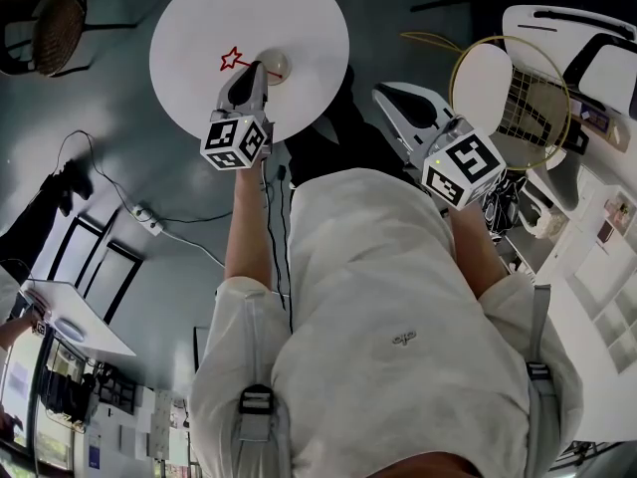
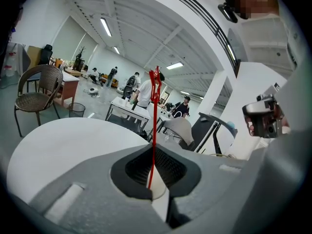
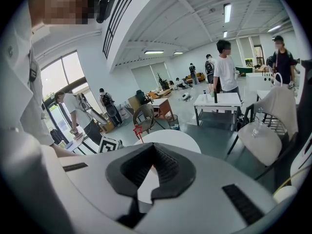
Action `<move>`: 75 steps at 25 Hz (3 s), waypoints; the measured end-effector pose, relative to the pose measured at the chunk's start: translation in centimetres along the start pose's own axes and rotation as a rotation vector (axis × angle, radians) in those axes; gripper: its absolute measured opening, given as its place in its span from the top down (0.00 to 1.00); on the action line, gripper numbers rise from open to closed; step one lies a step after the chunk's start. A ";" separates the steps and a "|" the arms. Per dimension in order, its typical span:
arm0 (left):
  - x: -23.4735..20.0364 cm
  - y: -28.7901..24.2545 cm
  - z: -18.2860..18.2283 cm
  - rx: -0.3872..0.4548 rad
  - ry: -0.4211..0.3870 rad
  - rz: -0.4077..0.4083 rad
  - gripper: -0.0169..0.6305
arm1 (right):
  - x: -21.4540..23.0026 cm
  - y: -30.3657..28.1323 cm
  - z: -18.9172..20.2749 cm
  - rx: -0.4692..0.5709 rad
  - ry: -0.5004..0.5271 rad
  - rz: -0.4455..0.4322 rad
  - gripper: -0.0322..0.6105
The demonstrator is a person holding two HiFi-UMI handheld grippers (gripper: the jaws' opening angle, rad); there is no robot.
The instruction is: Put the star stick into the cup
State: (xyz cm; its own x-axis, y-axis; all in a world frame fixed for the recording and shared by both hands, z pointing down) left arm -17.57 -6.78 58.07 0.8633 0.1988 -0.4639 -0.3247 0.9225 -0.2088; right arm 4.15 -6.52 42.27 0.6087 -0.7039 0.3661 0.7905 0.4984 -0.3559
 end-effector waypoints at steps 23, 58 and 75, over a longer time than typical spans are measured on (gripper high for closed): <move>-0.5 0.1 1.9 -0.040 -0.050 -0.033 0.95 | 0.0 0.1 0.3 -0.013 -0.006 -0.007 0.94; -2.3 -1.7 2.7 -0.100 -0.060 0.018 0.82 | 0.5 0.2 0.2 -0.009 -0.021 0.017 0.94; -2.6 -1.1 2.1 -0.118 -0.061 -0.017 0.80 | 0.3 -0.1 -0.9 0.019 -0.013 0.004 0.94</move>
State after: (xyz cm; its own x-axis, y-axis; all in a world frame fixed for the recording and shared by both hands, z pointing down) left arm -18.60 -7.66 61.28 0.8897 0.2069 -0.4070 -0.3501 0.8813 -0.3173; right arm 4.20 -7.19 41.66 0.6123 -0.6953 0.3765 0.7894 0.5108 -0.3405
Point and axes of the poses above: the fingertips, and each gripper's own axes: y backward along the fingers, x to its right, z out of its underside, the point moved 4 cm from there along y, backward along the fingers, and after that the axes turned 13 degrees about x, right-handed, at the moved point
